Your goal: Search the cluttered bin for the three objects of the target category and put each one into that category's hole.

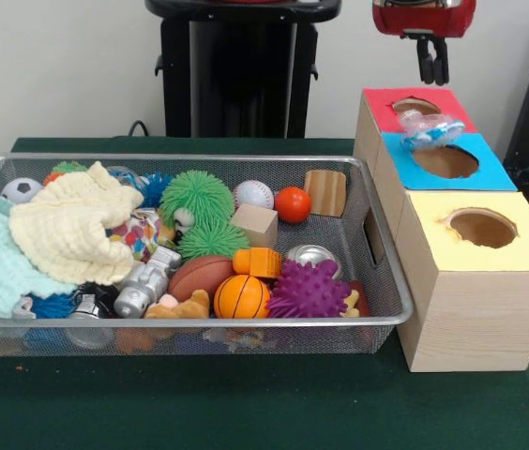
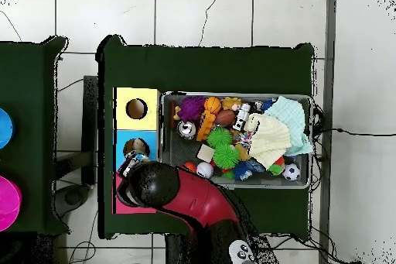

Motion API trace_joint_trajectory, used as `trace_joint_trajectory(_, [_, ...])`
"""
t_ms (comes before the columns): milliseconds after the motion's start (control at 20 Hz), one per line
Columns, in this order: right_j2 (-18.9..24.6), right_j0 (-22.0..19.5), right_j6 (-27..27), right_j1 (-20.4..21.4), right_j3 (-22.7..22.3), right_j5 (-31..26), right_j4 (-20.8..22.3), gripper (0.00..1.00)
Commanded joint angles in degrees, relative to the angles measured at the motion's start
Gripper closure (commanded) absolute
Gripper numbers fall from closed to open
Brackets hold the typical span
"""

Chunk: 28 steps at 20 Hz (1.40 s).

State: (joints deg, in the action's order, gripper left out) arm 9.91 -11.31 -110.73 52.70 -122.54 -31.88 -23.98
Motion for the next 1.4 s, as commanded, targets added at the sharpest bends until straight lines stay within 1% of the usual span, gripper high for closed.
trace_joint_trajectory(50, [3.5,-0.2,-8.4,-1.7,-3.2,3.4,-3.6,1.0])
trace_joint_trajectory(100, [1.8,-4.6,-5.0,-5.2,0.1,2.0,-1.3,1.0])
trace_joint_trajectory(150, [1.7,-4.9,-4.8,-5.4,0.3,2.0,-1.1,1.0])
trace_joint_trajectory(200, [1.8,-2.3,-7.1,-5.7,2.3,1.0,-1.3,1.0])
trace_joint_trajectory(250, [1.8,-1.9,-7.5,-5.6,2.5,0.9,-1.3,1.0])
trace_joint_trajectory(300, [2.4,-2.7,-6.7,-3.9,-0.2,1.8,-1.9,1.0])
trace_joint_trajectory(450, [2.7,-3.6,-6.0,-3.7,-1.1,2.4,-1.8,1.0])
trace_joint_trajectory(500, [3.3,-3.7,-5.7,-3.0,-2.9,3.3,-2.3,1.0])
trace_joint_trajectory(550, [3.3,-3.7,-5.8,-2.8,-3.1,2.9,-2.1,1.0])
trace_joint_trajectory(600, [3.1,-1.6,-7.7,-3.5,-1.0,1.5,-2.1,1.0])
trace_joint_trajectory(650, [2.9,-1.3,-8.1,-3.6,-0.9,1.2,-2.0,1.0])
trace_joint_trajectory(700, [2.9,-3.2,-6.5,-5.8,-0.8,1.5,-1.5,1.0])
trace_joint_trajectory(750, [2.9,-3.2,-6.5,-6.1,-0.9,1.4,-1.5,1.0])
trace_joint_trajectory(850, [3.1,-2.8,-7.5,-6.2,-1.5,-0.6,-2.4,1.0])
trace_joint_trajectory(900, [2.8,-3.0,-7.8,-5.4,-1.9,-2.7,-2.7,1.0])
trace_joint_trajectory(1000, [2.5,-1.9,-9.8,-5.9,1.2,-6.7,-2.4,1.0])
trace_joint_trajectory(1050, [2.6,-1.7,-10.0,-5.9,1.3,-7.2,-2.5,1.0])
trace_joint_trajectory(1150, [3.8,-3.2,-7.6,-5.2,-3.6,-4.0,-3.9,1.0])
trace_joint_trajectory(1400, [5.3,-4.1,-5.6,-9.1,-4.6,0.2,-4.0,1.0])
